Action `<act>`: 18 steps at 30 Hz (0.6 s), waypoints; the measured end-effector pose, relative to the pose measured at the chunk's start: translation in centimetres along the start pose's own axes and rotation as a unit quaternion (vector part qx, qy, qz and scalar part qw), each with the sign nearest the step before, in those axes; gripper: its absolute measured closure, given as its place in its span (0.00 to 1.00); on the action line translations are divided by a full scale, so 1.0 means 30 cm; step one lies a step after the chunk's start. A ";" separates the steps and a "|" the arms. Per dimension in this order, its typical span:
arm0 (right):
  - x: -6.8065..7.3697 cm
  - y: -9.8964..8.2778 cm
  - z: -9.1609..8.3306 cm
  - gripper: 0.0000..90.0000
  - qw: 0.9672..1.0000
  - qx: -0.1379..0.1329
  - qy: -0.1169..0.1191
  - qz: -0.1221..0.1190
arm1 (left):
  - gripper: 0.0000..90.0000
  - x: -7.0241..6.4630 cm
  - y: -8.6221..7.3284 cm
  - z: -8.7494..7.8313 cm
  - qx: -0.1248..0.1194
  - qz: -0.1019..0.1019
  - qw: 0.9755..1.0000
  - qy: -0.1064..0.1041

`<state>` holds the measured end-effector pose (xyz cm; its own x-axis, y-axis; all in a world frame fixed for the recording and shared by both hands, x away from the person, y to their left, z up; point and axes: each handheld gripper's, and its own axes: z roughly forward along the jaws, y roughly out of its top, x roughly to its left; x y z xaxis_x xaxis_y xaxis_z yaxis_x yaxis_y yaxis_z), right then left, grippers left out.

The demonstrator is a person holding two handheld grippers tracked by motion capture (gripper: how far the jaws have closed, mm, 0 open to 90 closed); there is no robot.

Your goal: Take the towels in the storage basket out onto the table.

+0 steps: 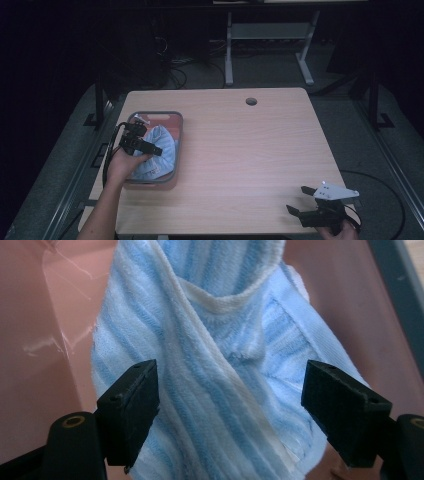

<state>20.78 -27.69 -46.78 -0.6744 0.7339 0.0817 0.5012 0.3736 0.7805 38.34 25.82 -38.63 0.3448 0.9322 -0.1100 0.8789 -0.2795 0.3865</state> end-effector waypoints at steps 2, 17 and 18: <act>0.000 0.001 0.000 0.16 1.000 0.000 0.000 -0.002 | 0.26 0.002 0.002 0.014 0.008 0.001 1.000 0.001; 0.004 0.001 0.011 0.16 1.000 0.002 0.003 -0.006 | 0.36 -0.030 0.012 0.105 0.069 0.033 0.996 0.052; 0.005 0.002 0.011 0.16 1.000 0.003 0.003 -0.007 | 0.36 -0.032 0.013 0.112 0.072 0.033 0.995 0.056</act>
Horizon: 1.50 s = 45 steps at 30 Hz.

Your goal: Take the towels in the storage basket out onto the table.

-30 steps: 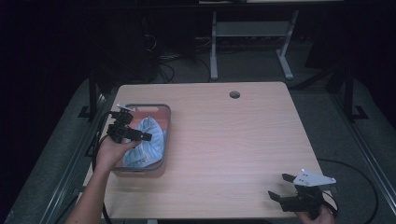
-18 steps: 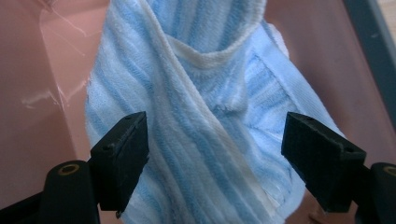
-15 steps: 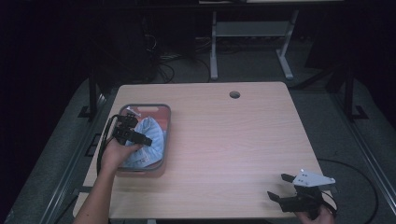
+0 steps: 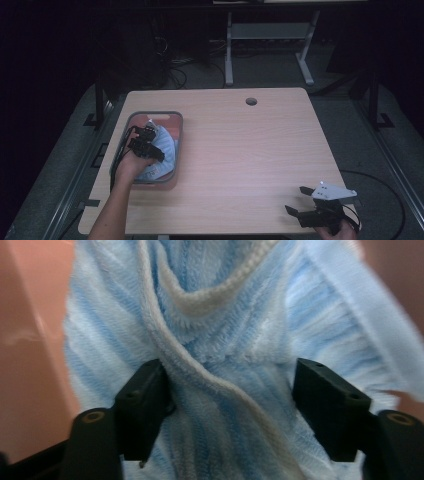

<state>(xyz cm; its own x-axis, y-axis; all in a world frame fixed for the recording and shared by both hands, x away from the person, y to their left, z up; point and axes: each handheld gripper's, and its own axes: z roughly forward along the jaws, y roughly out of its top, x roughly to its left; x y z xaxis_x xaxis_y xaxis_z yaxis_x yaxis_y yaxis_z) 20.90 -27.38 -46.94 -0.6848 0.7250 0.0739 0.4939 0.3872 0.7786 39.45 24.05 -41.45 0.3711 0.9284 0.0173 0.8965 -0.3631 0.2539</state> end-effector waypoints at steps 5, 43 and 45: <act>0.000 -0.002 -0.007 0.16 1.000 -0.001 -0.003 0.004 | 0.40 -0.016 0.001 0.011 0.004 0.016 1.000 0.020; -0.006 0.004 -0.019 0.16 0.999 -0.024 -0.025 0.009 | 0.74 0.048 -0.031 -0.091 -0.039 -0.014 0.999 -0.018; -0.006 0.003 -0.020 0.16 0.999 -0.026 -0.024 0.012 | 0.74 0.049 -0.037 -0.111 -0.054 -0.020 0.998 -0.028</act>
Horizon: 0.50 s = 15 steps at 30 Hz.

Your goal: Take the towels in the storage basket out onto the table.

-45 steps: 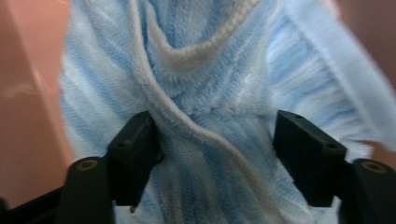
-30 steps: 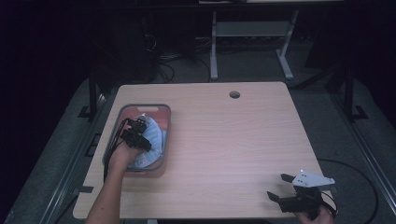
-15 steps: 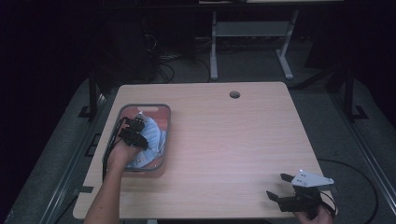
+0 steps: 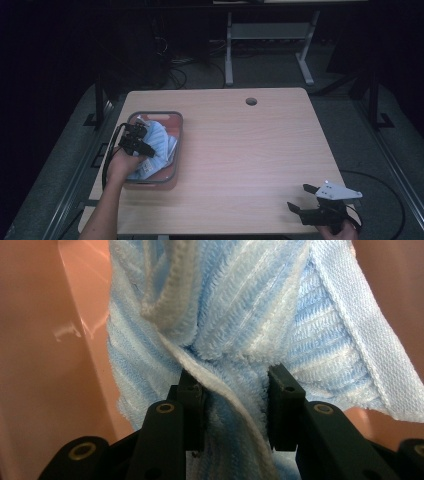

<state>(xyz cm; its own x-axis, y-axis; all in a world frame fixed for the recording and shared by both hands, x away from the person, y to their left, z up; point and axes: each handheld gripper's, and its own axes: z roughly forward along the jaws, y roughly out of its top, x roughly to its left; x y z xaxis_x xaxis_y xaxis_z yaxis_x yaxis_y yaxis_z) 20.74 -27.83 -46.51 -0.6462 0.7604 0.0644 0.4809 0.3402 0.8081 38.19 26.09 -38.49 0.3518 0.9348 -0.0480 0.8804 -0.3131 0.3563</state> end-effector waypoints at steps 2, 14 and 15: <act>0.000 -0.001 -0.001 0.16 1.000 0.000 -0.001 -0.001 | 0.74 0.003 -0.002 -0.024 -0.012 -0.001 1.000 -0.001; -0.006 0.000 -0.006 0.16 1.000 -0.003 -0.005 0.001 | 0.73 -0.003 0.003 -0.131 -0.053 -0.004 0.998 -0.021; -0.006 0.000 -0.006 0.16 1.000 -0.003 -0.005 0.001 | 0.73 -0.003 0.003 -0.131 -0.053 -0.004 0.998 -0.021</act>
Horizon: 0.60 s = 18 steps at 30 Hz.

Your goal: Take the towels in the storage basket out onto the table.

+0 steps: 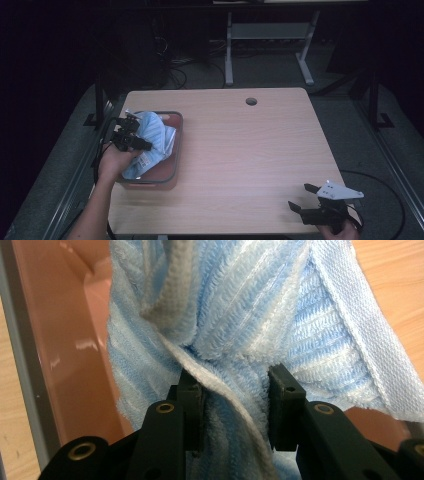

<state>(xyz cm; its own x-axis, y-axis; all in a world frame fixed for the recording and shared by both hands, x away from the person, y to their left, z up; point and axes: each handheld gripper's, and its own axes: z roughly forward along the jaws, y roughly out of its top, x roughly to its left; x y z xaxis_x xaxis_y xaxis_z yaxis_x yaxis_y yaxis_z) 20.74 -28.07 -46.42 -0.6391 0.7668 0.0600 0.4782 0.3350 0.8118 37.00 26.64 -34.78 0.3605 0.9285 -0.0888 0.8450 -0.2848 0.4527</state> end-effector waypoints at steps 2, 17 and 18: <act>0.000 0.000 -0.003 0.16 1.000 -0.001 -0.002 0.002 | 0.73 -0.011 0.007 -0.019 -0.003 0.005 1.000 0.000; -0.006 0.001 -0.006 0.16 1.000 -0.004 -0.005 0.003 | 0.73 -0.056 0.052 -0.092 -0.023 0.016 0.999 -0.015; -0.006 0.002 -0.006 0.16 1.000 -0.004 -0.006 0.003 | 0.73 -0.060 0.057 -0.096 -0.024 0.017 0.999 -0.015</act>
<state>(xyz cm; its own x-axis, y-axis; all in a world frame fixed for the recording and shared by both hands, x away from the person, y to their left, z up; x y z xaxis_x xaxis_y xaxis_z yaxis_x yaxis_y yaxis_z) 20.75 -28.28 -46.27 -0.6293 0.7750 0.0587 0.4769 0.3254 0.8165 36.66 25.16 -31.29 0.4006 0.9109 -0.0983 0.8121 -0.3034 0.4984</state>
